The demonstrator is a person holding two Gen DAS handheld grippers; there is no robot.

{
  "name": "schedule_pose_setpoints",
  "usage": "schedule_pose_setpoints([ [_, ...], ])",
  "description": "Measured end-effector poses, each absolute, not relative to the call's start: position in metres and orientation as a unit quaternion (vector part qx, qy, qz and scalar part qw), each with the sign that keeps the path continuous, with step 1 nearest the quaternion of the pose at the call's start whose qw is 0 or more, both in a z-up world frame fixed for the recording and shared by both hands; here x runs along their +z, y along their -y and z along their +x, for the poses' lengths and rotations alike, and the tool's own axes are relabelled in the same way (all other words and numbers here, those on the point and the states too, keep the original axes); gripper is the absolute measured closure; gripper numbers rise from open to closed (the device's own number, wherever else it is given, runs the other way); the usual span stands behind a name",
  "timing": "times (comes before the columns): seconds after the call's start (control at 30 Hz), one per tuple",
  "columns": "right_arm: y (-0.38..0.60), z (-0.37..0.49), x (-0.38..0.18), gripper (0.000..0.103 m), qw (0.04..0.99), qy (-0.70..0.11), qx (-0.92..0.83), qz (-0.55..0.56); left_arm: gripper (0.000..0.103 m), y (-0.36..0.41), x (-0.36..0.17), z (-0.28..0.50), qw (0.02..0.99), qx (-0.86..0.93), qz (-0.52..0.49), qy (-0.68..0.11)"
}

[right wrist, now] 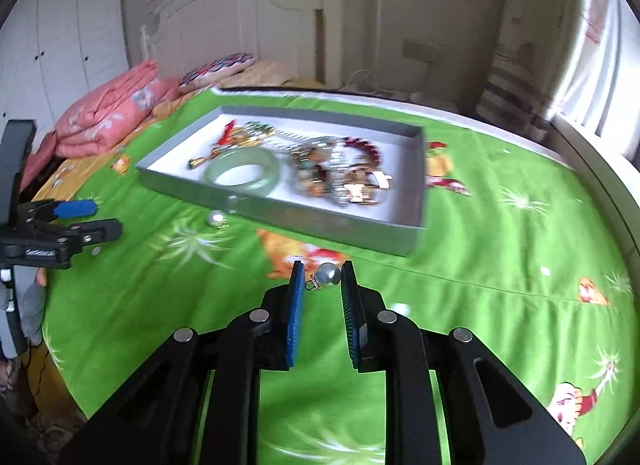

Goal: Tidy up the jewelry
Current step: 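Grasp a pearl earring with right tool, then grasp the other pearl earring with left tool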

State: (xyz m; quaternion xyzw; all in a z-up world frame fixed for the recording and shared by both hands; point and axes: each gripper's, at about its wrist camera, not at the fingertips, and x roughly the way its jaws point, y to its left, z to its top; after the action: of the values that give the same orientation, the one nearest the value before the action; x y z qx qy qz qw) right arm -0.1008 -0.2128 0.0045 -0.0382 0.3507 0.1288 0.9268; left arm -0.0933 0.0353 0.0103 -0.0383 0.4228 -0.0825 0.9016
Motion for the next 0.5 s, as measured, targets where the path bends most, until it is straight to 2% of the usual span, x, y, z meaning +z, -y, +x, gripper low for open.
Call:
schedule_pose_setpoints([
  [0.27,0.23,-0.109,0.006,0.084,0.933,-0.332,0.14,-0.01,0.004,0.046,0.026,-0.098,0.916,-0.111,0.012,-0.386],
  [0.4,0.241,-0.11,0.005,0.084,0.932,-0.332,0.144,0.012,0.014,0.068,0.025,-0.084,0.913,-0.112,0.006,-0.393],
  [0.5,0.245,-0.108,0.003,0.084,0.93,-0.335,0.148,0.026,0.026,0.074,0.019,-0.071,0.905,-0.111,-0.012,-0.41],
])
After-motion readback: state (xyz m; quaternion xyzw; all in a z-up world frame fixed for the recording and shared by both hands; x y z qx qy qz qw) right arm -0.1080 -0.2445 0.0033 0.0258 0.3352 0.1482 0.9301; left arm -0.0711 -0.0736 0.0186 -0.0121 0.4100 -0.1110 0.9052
